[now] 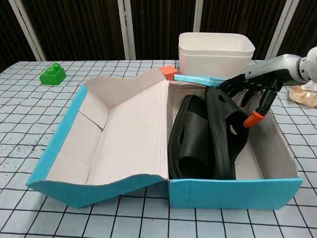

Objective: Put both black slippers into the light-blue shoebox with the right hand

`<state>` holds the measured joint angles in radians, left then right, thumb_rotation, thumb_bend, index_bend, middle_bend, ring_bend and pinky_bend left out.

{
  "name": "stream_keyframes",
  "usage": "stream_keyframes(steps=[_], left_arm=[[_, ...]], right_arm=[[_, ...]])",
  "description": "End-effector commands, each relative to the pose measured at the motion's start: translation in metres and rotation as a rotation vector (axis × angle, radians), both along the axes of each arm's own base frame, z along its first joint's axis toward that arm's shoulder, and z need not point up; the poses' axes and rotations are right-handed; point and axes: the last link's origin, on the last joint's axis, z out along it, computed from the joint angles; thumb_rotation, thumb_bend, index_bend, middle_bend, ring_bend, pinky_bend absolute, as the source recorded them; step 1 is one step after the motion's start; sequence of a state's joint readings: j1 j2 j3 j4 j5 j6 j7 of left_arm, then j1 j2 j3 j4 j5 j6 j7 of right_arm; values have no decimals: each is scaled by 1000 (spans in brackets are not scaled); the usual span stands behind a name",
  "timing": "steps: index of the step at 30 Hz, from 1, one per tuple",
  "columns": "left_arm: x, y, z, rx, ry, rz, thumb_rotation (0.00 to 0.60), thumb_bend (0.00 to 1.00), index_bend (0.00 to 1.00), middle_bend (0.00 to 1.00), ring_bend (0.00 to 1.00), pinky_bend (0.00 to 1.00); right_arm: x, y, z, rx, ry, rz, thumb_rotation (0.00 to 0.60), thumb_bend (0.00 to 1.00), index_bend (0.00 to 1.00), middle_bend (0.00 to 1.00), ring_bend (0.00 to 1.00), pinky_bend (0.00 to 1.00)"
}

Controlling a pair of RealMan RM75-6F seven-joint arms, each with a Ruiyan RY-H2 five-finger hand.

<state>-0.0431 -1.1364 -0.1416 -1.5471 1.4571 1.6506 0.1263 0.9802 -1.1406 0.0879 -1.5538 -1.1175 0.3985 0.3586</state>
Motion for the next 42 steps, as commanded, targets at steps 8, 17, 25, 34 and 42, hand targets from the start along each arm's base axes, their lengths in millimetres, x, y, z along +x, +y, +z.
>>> stream_keyframes(steps=[8,17,25,34,42], left_arm=[[-1,1,1,-7,-8,1,600,439,57,7,0,16],[-1,-1,3,-17,-24,-1,600,439,57,6,0,16],[-2,-1,5,-17,-32,0,600,439,57,6,0,16],[-4,-1,6,-32,-36,0,600,439,57,7,0,16],[-1,-4,5,-59,-45,-15,600,439,98,26,0,16]], right_arm=[[16,5,10,-9,-5,3,600,194,35,91,52,180],[32,8,27,-10,30,4,600,194,22,91,52,166],[43,15,36,-17,79,6,600,193,0,75,30,137],[52,46,70,-239,-7,50,600,194,157,108,153,231],[19,107,116,-568,8,122,600,195,301,250,227,263]])
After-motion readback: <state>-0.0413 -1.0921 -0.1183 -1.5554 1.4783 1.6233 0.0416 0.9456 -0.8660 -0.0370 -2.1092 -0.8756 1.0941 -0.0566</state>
